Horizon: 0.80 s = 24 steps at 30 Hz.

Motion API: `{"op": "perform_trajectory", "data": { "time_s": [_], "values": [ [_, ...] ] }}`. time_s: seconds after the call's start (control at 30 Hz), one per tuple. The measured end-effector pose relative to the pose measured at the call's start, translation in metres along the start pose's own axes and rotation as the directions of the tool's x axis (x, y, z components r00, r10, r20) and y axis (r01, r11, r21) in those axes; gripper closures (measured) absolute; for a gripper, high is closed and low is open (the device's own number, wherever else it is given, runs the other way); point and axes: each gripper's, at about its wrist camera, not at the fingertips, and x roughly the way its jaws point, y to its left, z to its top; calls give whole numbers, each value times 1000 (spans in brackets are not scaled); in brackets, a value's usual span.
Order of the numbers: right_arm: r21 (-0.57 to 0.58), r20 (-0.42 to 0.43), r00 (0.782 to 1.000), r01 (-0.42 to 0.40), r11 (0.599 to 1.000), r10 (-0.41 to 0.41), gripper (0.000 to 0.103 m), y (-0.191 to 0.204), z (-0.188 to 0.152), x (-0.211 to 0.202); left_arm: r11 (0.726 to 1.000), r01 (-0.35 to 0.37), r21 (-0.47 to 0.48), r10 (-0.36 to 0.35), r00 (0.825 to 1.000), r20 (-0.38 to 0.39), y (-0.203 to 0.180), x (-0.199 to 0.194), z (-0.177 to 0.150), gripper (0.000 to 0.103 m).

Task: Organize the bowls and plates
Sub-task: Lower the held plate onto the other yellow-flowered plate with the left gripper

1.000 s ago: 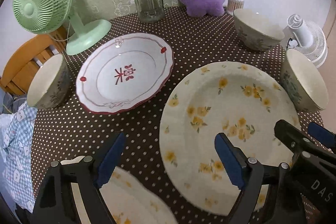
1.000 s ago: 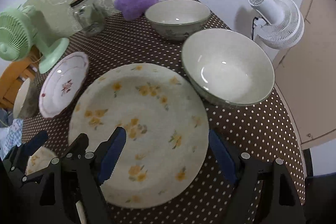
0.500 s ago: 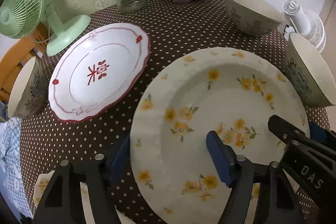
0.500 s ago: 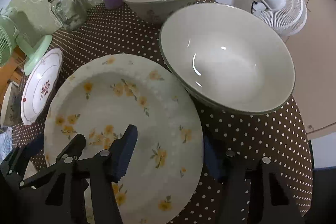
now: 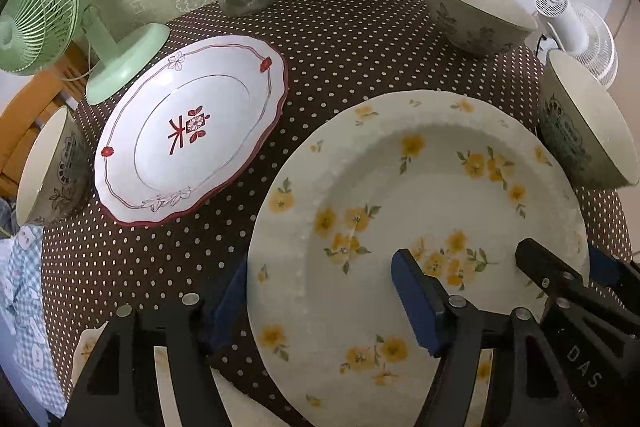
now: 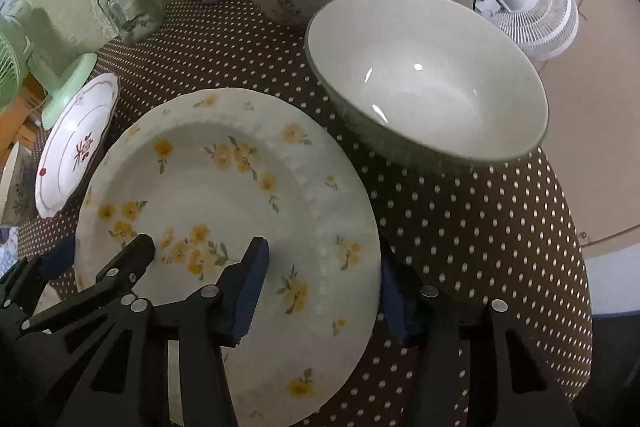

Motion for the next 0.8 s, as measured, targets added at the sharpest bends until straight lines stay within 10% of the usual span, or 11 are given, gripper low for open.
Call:
{"op": "perform_trajectory", "data": {
  "time_s": [0.8],
  "values": [
    [32, 3, 1000, -20, 999, 20, 42, 2, 11, -6, 997, 77, 6, -77, 995, 56, 7, -18, 4, 32]
  ]
}}
